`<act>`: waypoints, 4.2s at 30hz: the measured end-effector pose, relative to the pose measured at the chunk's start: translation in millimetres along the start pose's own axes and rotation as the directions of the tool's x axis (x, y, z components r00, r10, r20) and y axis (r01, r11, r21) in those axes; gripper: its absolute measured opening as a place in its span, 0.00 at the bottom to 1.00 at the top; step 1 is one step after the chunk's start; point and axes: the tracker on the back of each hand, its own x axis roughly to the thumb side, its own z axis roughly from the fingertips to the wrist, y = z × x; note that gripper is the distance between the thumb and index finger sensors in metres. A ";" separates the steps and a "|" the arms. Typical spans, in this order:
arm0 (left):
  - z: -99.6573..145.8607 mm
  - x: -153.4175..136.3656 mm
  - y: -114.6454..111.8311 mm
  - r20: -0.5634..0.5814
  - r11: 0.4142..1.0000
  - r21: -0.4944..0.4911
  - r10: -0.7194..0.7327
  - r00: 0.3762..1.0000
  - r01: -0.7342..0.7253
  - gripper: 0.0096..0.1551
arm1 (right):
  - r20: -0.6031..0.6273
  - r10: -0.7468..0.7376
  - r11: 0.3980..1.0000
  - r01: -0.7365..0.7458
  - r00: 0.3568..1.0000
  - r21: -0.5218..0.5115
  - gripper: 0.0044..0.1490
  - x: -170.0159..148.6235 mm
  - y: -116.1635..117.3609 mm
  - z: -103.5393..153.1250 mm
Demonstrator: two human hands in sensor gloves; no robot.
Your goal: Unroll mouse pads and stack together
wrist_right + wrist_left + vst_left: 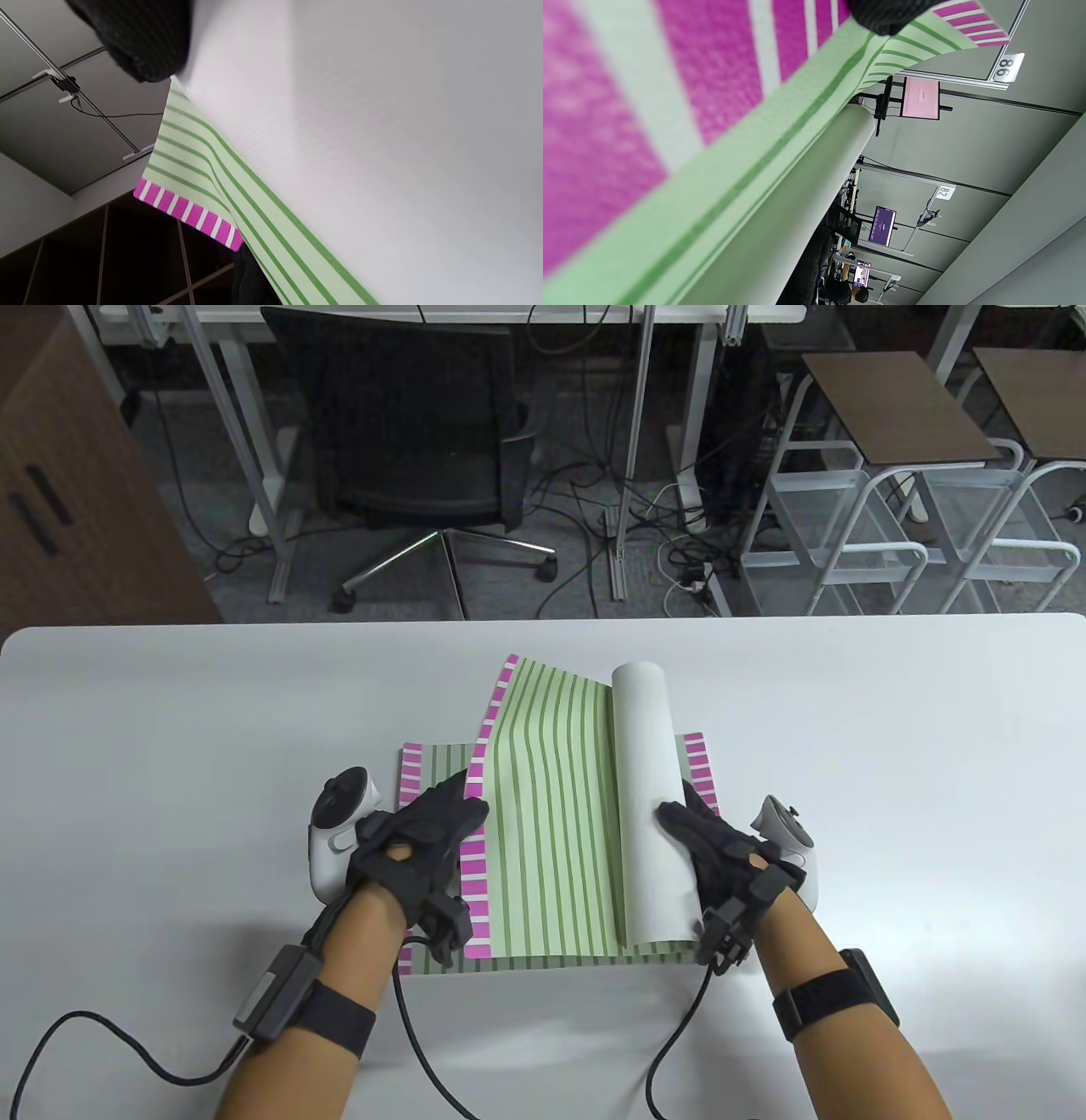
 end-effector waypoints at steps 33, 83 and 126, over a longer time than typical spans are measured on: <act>7.7 19.1 14.3 0.071 0.999 -0.033 -0.039 0.997 0.042 0.34 | 0.004 -0.061 0.995 0.060 0.998 0.076 0.61 -3.1 -17.2 1.0; -12.7 -47.9 61.0 -0.412 0.241 0.152 -0.866 0.283 0.959 0.33 | -0.465 0.818 0.200 -0.926 0.338 -0.321 0.36 21.8 -24.4 13.2; -17.2 -58.0 40.7 -0.263 -0.025 -0.376 -0.956 -0.132 0.926 0.62 | -0.330 0.931 -0.113 -0.983 -0.156 0.146 0.58 -1.1 26.1 -4.5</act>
